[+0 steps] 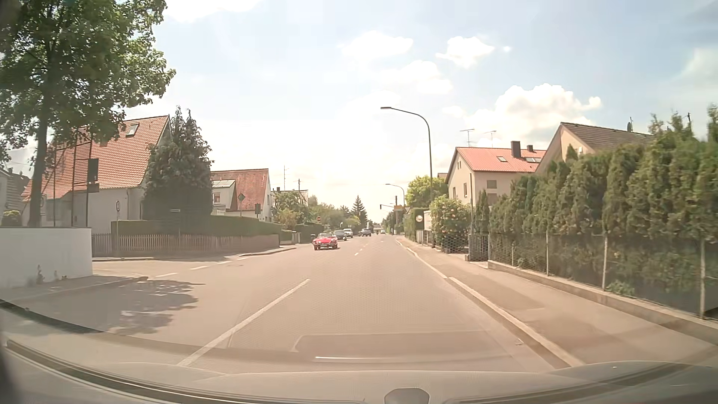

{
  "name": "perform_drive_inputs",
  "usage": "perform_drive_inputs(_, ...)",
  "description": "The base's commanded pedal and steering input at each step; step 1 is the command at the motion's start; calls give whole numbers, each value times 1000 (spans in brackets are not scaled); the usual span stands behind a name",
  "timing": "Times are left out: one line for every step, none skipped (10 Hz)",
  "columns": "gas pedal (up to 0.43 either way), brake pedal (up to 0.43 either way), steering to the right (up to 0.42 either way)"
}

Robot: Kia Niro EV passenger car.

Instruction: Follow the waypoints while adhering to traffic rules and regulations

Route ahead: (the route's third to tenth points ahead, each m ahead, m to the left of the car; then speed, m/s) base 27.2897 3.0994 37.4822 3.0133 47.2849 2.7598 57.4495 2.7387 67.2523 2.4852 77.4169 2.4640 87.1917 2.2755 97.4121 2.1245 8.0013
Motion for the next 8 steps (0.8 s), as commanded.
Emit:
perform_drive_inputs(197,0,11)
perform_drive_inputs(197,0,10)
perform_drive_inputs(189,0,8)
perform_drive_inputs(189,0,9)
perform_drive_inputs(189,0,7)
perform_drive_inputs(189,0,6)
perform_drive_inputs(177,0,6)
perform_drive_inputs(177,0,4)
